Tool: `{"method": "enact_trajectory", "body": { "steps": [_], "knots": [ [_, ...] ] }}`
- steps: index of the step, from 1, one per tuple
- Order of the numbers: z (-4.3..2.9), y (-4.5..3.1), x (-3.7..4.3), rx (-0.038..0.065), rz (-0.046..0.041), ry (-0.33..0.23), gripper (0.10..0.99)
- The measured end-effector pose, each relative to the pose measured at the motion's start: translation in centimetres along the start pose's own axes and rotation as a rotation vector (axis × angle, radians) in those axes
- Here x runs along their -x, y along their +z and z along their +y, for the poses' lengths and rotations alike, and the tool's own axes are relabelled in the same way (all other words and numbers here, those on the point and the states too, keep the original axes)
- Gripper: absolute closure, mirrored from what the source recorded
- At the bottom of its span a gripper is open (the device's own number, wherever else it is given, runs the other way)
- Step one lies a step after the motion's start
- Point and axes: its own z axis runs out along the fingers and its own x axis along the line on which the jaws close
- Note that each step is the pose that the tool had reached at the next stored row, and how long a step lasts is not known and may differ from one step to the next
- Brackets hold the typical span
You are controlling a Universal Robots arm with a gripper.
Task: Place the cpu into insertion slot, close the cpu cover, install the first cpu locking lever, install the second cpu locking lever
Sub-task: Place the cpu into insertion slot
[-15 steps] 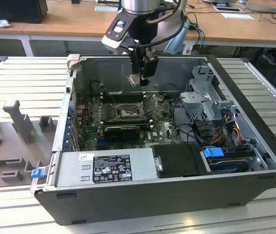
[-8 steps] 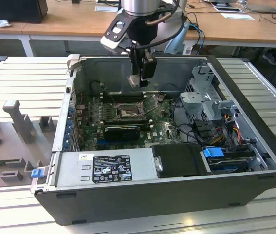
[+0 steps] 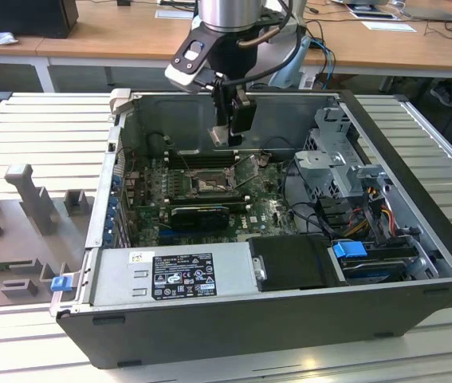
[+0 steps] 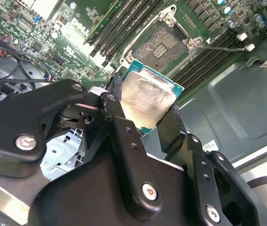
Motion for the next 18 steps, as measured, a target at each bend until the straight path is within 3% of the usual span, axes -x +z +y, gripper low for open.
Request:
{"method": "enact_trajectory", "body": {
  "steps": [9, 18],
  "knots": [
    [-0.19, 0.51, -0.03, 0.0, -0.0013, 0.016, 0.545],
    [-0.56, 3.28, -0.43, -0.001, -0.019, 0.171, 0.545]
  ]
}}
